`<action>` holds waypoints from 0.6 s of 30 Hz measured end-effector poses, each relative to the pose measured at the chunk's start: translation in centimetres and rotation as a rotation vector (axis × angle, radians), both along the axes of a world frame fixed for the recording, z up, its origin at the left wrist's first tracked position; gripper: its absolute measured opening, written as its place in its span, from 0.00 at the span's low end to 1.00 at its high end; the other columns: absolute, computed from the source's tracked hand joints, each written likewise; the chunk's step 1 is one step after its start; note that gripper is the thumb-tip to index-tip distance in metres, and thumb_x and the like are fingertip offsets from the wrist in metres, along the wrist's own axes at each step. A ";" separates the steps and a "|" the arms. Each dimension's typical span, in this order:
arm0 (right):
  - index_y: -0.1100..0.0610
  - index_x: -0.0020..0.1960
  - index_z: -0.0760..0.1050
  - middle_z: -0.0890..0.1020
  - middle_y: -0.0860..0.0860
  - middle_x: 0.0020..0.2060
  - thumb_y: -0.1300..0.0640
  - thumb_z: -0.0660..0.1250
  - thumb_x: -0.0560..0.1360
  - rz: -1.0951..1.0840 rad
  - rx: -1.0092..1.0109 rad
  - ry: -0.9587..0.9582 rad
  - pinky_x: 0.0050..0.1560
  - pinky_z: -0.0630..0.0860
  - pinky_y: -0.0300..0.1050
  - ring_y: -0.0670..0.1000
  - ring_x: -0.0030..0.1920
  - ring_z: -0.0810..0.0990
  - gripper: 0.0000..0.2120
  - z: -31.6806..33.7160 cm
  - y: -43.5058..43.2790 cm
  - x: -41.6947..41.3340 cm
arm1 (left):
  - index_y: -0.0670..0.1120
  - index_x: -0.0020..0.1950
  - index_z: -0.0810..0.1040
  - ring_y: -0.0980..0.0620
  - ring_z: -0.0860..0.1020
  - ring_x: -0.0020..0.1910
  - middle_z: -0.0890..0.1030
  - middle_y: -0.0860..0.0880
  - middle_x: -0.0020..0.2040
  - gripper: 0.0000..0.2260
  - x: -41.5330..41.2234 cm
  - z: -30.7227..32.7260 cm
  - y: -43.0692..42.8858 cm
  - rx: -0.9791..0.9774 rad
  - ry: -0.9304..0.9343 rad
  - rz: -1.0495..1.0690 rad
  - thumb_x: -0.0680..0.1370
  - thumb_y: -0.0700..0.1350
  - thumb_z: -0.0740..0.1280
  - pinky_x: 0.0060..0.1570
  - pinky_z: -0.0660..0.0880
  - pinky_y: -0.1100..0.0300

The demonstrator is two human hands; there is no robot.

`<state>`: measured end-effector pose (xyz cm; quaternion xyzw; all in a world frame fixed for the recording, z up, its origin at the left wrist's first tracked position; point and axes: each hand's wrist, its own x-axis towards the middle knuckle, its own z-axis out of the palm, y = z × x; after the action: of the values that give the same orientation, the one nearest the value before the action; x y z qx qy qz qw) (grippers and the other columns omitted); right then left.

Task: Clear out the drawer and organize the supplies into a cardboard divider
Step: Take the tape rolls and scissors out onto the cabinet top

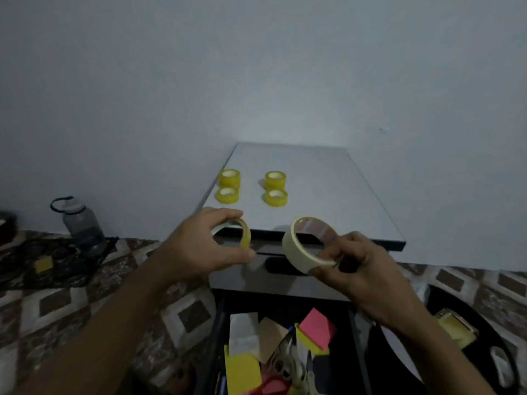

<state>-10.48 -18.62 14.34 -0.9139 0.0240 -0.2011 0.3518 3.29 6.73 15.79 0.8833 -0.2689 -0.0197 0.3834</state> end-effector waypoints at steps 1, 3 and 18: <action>0.45 0.38 0.80 0.77 0.45 0.41 0.49 0.78 0.67 -0.004 -0.002 -0.016 0.38 0.71 0.36 0.44 0.40 0.77 0.07 1.2 -0.3 0.9 | 0.60 0.67 0.75 0.57 0.74 0.61 0.74 0.59 0.62 0.40 0.7 1.0 -0.1 -0.006 -0.025 0.006 0.56 0.70 0.77 0.62 0.72 0.58; 0.46 0.38 0.80 0.77 0.45 0.41 0.50 0.77 0.67 -0.006 -0.018 -0.036 0.37 0.70 0.36 0.43 0.39 0.78 0.06 3.6 -1.1 2.8 | 0.58 0.67 0.76 0.58 0.75 0.59 0.75 0.59 0.62 0.41 2.4 2.7 -0.5 -0.001 -0.078 0.014 0.57 0.72 0.74 0.61 0.72 0.59; 0.57 0.42 0.82 0.83 0.51 0.42 0.54 0.67 0.74 -0.097 -0.016 0.012 0.34 0.70 0.40 0.49 0.41 0.78 0.08 7.7 -5.0 24.7 | 0.49 0.70 0.75 0.48 0.75 0.60 0.75 0.48 0.67 0.32 22.5 7.1 -7.5 0.065 0.012 0.160 0.68 0.57 0.78 0.55 0.73 0.55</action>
<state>14.21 -23.60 22.08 -0.9156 0.0690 -0.2127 0.3342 25.82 -0.81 22.84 0.9139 -0.1944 -0.0031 0.3564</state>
